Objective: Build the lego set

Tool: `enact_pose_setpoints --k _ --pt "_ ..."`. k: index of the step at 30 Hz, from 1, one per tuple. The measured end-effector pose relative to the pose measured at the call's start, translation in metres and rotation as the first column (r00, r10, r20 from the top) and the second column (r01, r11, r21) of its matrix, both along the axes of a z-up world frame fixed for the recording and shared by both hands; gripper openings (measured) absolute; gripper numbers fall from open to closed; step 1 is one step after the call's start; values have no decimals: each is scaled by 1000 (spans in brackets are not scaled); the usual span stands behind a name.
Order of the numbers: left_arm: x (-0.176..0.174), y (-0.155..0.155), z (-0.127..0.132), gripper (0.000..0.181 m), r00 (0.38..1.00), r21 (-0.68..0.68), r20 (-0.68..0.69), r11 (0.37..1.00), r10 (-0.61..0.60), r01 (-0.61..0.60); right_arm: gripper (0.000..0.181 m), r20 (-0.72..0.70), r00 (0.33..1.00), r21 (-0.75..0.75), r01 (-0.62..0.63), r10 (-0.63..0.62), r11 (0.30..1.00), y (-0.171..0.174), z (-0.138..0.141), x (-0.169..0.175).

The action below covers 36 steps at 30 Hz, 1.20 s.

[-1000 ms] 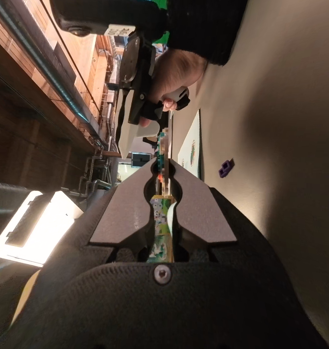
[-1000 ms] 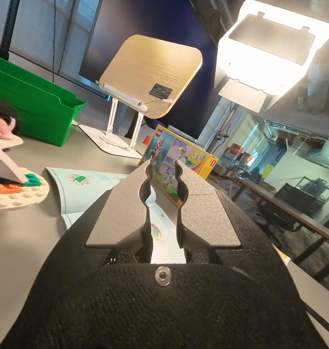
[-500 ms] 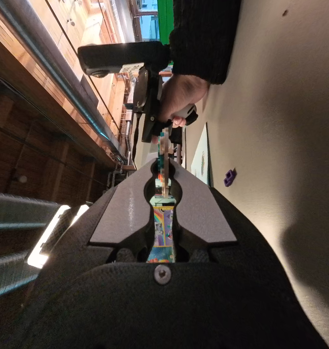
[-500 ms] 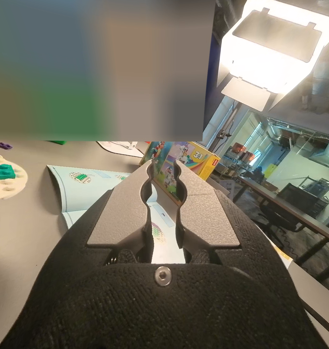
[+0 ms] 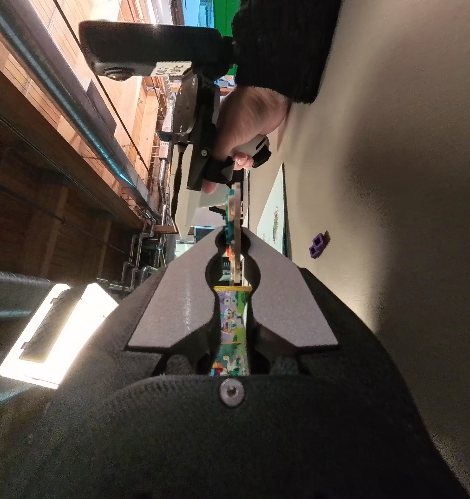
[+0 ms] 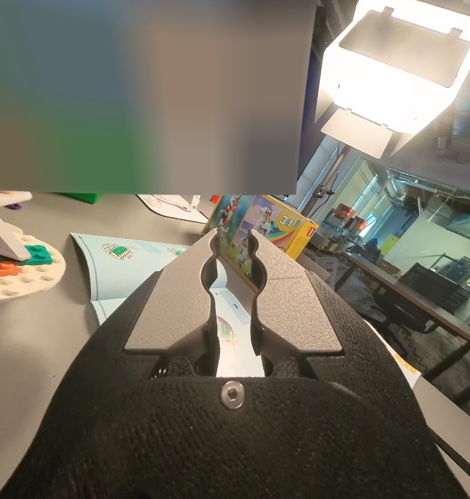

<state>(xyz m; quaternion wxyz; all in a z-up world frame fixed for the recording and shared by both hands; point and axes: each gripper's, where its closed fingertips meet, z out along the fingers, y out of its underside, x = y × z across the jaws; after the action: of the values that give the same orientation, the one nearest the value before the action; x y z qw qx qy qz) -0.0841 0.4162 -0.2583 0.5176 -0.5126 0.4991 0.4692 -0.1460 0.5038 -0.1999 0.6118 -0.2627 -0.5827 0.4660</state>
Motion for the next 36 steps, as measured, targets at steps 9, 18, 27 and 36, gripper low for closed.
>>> enact_pose_setpoints --k 9,18,27,36 --pt "-4 4 -9 7 1000 -52 6 998 27 -27 18 -23 999 -6 26 -26 1000 5 4 1" --pt "-12 5 -15 7 998 -84 32 995 56 -53 18 -31 999 -14 36 -36 999 7 5 2" --pt "-16 7 -18 7 994 -112 80 992 69 -60 18 -33 999 -17 37 -38 999 8 6 2" --pt "-14 7 -19 7 995 -116 77 992 68 -58 18 -32 999 -17 36 -37 999 8 6 2"
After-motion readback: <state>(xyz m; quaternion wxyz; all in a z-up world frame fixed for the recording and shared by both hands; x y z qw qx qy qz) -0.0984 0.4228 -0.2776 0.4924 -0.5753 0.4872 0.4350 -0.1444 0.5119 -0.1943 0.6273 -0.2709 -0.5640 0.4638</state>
